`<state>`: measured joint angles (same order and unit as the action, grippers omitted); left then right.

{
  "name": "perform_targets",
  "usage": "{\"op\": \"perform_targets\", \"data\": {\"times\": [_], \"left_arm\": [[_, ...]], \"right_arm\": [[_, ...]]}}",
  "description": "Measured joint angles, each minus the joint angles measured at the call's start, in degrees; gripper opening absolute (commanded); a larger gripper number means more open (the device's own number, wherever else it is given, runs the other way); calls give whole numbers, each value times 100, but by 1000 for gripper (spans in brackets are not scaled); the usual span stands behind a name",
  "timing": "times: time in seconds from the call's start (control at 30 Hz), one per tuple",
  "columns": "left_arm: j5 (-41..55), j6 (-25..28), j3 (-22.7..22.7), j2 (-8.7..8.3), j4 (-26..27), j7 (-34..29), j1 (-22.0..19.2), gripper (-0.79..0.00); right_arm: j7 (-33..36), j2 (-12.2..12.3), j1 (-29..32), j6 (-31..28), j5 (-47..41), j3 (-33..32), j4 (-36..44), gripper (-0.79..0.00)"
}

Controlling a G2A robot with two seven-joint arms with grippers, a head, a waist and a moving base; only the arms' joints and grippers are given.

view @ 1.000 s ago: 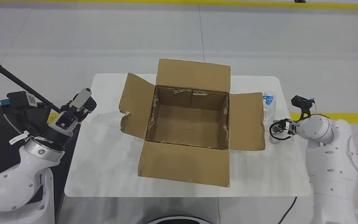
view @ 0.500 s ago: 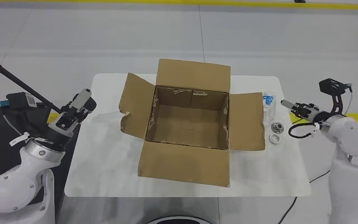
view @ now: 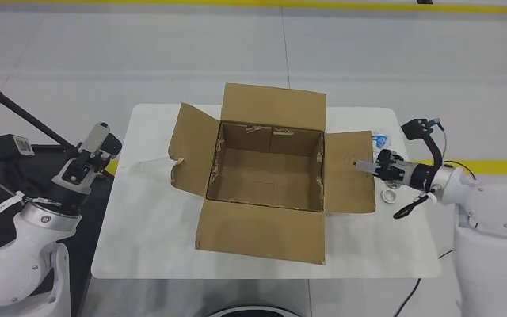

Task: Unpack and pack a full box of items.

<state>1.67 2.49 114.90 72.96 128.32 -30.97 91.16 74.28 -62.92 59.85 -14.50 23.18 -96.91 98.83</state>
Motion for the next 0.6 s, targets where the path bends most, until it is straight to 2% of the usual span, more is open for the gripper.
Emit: {"op": "perform_targets", "data": {"times": [0.3, 0.6], "left_arm": [[-1, 0, -2, 0, 0, -1, -1, 0], [-2, -1, -2, 0, 0, -1, -1, 0]], "right_arm": [[-39, 26, -469, 125, 87, 768, -228, 0], [-147, 61, -838, 383, 212, 1159, -378, 0]]}}
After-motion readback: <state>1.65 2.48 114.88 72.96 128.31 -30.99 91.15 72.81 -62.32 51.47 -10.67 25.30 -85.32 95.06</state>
